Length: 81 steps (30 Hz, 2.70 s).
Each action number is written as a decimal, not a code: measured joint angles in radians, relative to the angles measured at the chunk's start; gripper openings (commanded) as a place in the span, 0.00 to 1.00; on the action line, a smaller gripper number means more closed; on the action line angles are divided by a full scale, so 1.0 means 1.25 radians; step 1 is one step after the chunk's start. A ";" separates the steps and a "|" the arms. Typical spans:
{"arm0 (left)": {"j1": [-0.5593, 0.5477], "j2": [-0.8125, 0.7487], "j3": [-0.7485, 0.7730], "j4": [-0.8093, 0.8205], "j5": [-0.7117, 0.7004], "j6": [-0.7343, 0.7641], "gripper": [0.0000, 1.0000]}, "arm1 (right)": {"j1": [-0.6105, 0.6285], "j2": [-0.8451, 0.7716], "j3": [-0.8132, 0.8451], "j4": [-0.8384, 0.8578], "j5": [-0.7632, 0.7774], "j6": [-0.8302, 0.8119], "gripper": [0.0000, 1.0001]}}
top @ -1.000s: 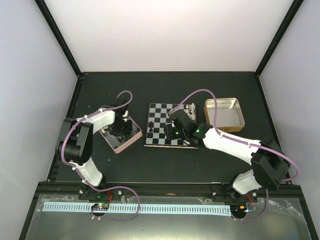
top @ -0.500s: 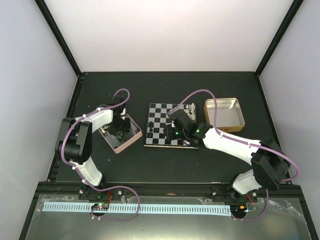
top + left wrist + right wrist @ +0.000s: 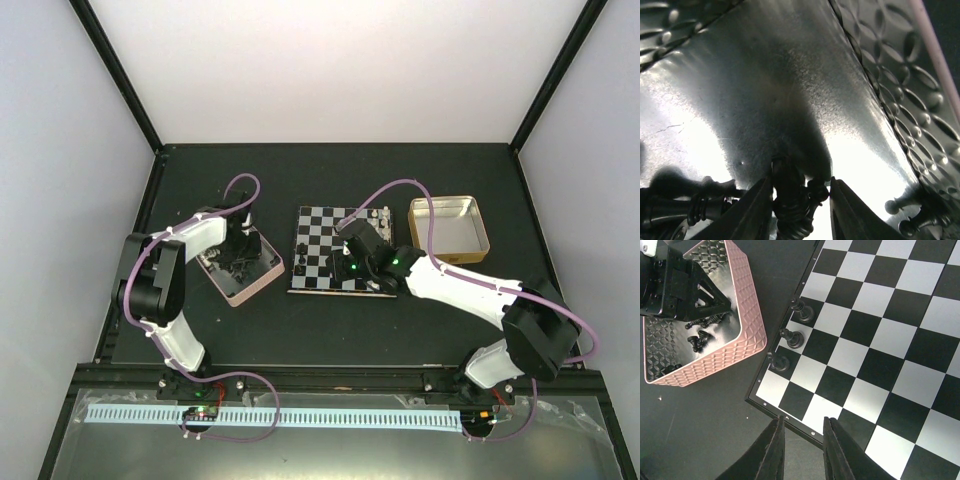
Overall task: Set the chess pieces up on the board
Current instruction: Pick up the chess piece from the storage box, then place the chess piece on the chessboard.
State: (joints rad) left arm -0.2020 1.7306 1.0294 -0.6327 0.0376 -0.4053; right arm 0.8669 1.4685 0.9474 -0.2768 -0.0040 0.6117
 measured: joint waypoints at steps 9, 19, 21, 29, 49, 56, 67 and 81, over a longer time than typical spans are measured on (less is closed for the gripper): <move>0.000 0.010 0.002 0.017 -0.024 -0.005 0.12 | 0.000 0.000 0.000 0.000 -0.013 0.000 0.20; 0.000 -0.060 -0.018 0.041 -0.013 -0.008 0.12 | -0.003 -0.001 0.005 0.003 -0.044 0.003 0.21; 0.000 -0.111 -0.031 0.047 0.010 -0.008 0.12 | -0.010 -0.004 0.006 0.008 -0.067 0.006 0.22; -0.003 -0.364 -0.107 0.150 0.257 0.021 0.10 | -0.130 -0.030 0.007 0.098 -0.317 0.058 0.39; -0.122 -0.553 -0.190 0.559 0.815 0.027 0.10 | -0.177 -0.078 0.085 0.341 -0.672 0.274 0.40; -0.128 -0.551 -0.190 0.561 0.838 0.030 0.11 | -0.171 -0.086 0.086 0.318 -0.676 0.242 0.31; -0.129 -0.508 -0.182 0.558 0.875 -0.042 0.11 | -0.166 -0.103 0.085 0.287 -0.690 0.141 0.29; -0.134 -0.494 -0.169 0.622 0.943 -0.188 0.11 | -0.164 -0.152 0.043 0.342 -0.717 0.119 0.18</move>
State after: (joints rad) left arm -0.3695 1.1126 0.8185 0.1444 1.2160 -0.6399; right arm 0.6624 1.2781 1.0016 0.1509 -0.9009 0.7605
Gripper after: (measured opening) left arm 0.155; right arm 0.193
